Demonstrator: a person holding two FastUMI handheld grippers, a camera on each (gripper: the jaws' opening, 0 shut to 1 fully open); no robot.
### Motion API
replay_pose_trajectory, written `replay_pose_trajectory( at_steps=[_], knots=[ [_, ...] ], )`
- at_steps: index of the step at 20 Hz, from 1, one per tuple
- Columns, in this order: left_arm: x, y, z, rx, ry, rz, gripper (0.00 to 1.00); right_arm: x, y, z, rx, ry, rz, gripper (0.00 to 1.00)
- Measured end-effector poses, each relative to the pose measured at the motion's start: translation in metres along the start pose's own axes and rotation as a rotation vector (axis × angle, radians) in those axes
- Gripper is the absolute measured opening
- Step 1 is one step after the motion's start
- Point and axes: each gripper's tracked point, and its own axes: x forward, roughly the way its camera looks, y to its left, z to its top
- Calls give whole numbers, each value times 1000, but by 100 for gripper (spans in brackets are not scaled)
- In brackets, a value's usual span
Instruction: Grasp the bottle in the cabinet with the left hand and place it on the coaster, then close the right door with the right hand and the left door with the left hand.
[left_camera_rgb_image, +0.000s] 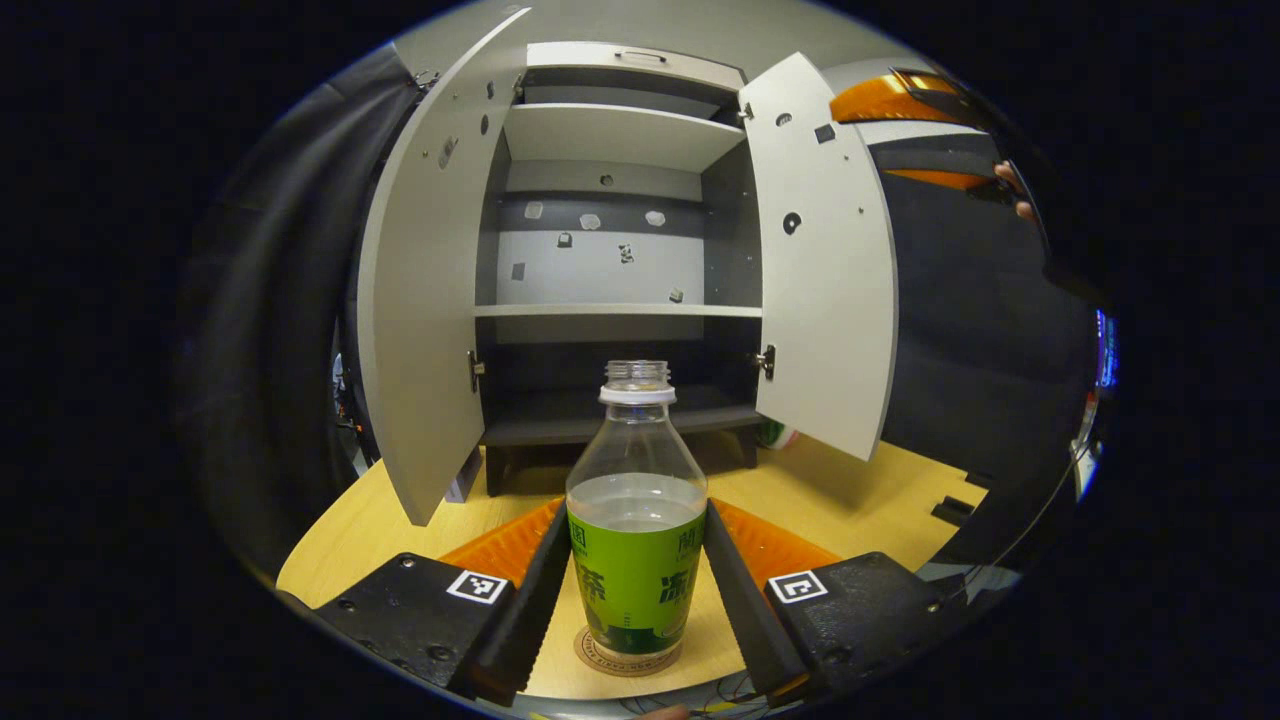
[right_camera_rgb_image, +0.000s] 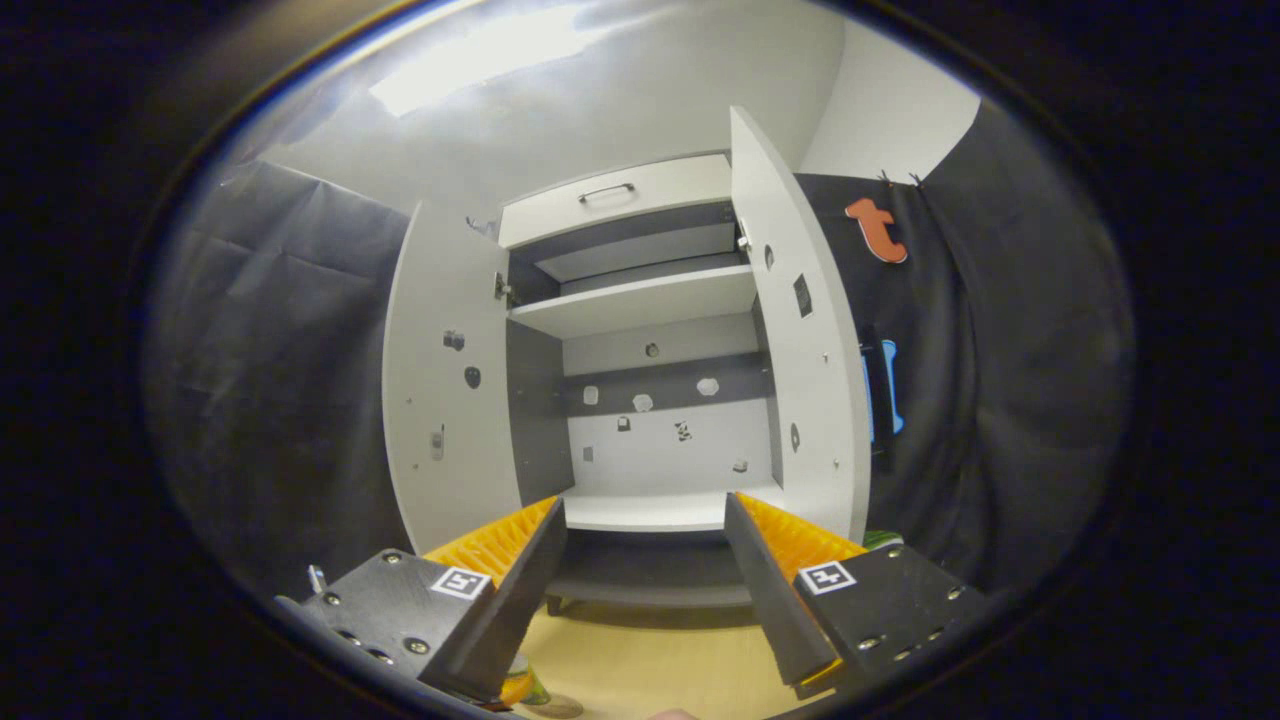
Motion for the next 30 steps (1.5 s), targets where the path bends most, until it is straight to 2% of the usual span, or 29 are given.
replay_pose_trajectory(
  at_steps=[4, 5, 9, 12, 15, 19, 20, 22, 23, 26, 27, 28, 29, 30],
  knots=[
    [7, -5, -22, -21, 34, -49, 81, 18, 9, -22, -1, 45, 16, 94],
    [9, -2, -23, -7, 33, -45, 81, 22, 11, -26, -4, 49, 19, 96],
    [18, 5, -39, -9, 65, -42, 82, 35, 12, -40, 20, 71, 15, 96],
    [23, 8, -41, 28, 72, -39, 83, 42, 13, -49, 13, 90, 22, 94],
    [20, 10, -44, 39, 113, -36, 83, 42, 11, -56, 2, 100, 20, 96],
    [17, 10, -24, 45, 115, -34, 81, 38, 2, -57, 2, 102, 6, 94],
    [16, 7, -16, 50, 105, -44, 83, 37, 0, -56, 1, 102, 6, 96],
    [17, 6, 4, 63, 81, -50, 83, 32, -4, -51, -7, 89, 2, 94],
    [18, 4, 14, 64, 68, -53, 83, 31, -6, -49, -12, 82, -2, 96],
    [21, -2, 48, 66, 31, -70, 83, 27, -18, -39, -18, 56, -25, 96],
    [24, -3, 61, 67, 14, -72, 83, 25, -23, -35, -20, 47, -36, 94],
    [25, -3, 72, 66, 8, -71, 83, 24, -29, -31, -22, 35, -44, 96],
    [28, -5, 83, 66, -3, -73, 88, 22, -35, -26, -23, 20, -54, 94],
    [30, -8, 97, 64, -15, -78, 90, 20, -44, -19, -22, 1, -68, 96]
  ],
)
